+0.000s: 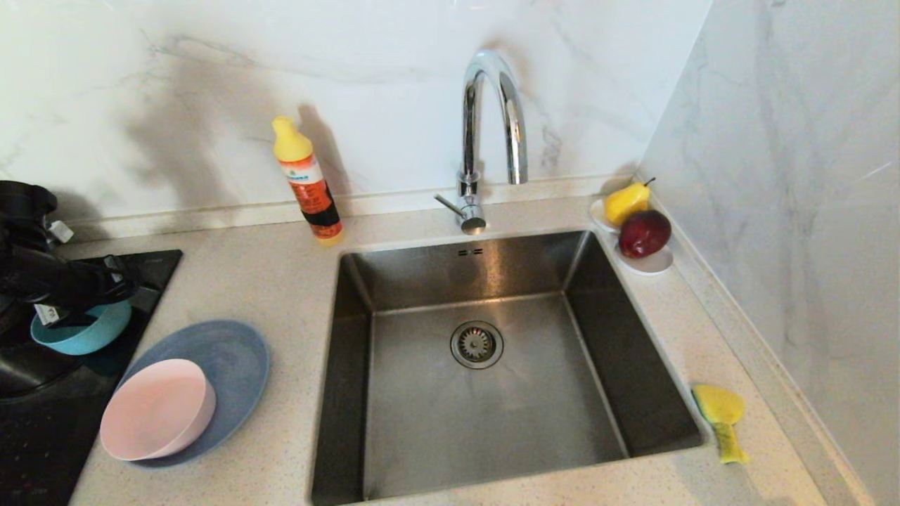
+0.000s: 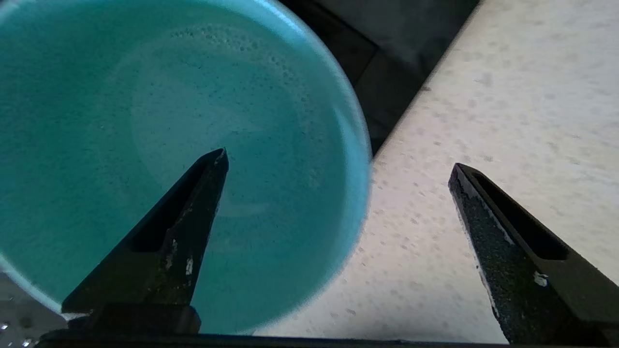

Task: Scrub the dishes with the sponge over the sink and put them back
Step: Place the bowl on the bowl

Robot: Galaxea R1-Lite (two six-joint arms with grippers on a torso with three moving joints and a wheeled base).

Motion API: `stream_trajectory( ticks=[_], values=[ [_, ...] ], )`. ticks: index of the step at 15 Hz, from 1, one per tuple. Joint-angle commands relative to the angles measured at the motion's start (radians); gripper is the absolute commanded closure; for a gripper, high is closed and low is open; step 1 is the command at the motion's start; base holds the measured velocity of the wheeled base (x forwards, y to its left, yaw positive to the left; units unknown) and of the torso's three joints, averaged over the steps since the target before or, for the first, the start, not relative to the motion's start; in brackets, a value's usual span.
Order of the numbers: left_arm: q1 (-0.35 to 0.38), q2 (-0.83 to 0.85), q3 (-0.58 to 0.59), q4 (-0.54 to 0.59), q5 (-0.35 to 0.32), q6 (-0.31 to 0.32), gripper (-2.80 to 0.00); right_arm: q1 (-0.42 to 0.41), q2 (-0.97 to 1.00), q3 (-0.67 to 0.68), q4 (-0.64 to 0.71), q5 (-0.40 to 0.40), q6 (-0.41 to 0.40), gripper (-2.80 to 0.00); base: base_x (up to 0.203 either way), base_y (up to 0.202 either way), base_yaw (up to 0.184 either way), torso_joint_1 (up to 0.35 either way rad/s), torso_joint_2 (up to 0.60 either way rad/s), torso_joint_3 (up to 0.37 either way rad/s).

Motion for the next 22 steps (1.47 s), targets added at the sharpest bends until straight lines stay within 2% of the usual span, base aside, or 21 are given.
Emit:
stream_trajectory(
  ticks=[1, 2, 3, 16, 19, 22],
  values=[
    [0.0, 0.024, 0.0, 0.002, -0.001, -0.002, -2.8, 0.0, 0.001, 0.0, 0.0, 0.0, -0.001, 0.0, 0.0, 0.0, 0.0, 0.0, 0.0, 0.0],
    [0.0, 0.024, 0.0, 0.002, -0.001, -0.003, -2.8, 0.0, 0.001, 0.0, 0.0, 0.0, -0.001, 0.0, 0.0, 0.0, 0.0, 0.0, 0.0, 0.0],
    [0.0, 0.029, 0.0, 0.003, 0.002, -0.003, 0.0, 0.0, 0.001, 0.0, 0.0, 0.0, -0.001, 0.0, 0.0, 0.0, 0.0, 0.0, 0.0, 0.0],
    [0.001, -0.003, -0.053, 0.022, 0.024, -0.016, 0.0, 0.0, 0.001, 0.0, 0.0, 0.0, -0.001, 0.0, 0.0, 0.0, 0.0, 0.0, 0.0, 0.0],
    [-0.004, -0.082, -0.062, 0.097, 0.02, -0.018, 0.0, 0.0, 0.001, 0.0, 0.0, 0.0, -0.001, 0.0, 0.0, 0.0, 0.0, 0.0, 0.0, 0.0],
    [-0.042, -0.193, -0.068, 0.22, 0.015, -0.02, 0.0, 0.0, 0.001, 0.0, 0.0, 0.0, -0.001, 0.0, 0.0, 0.0, 0.0, 0.0, 0.0, 0.0]
  ],
)
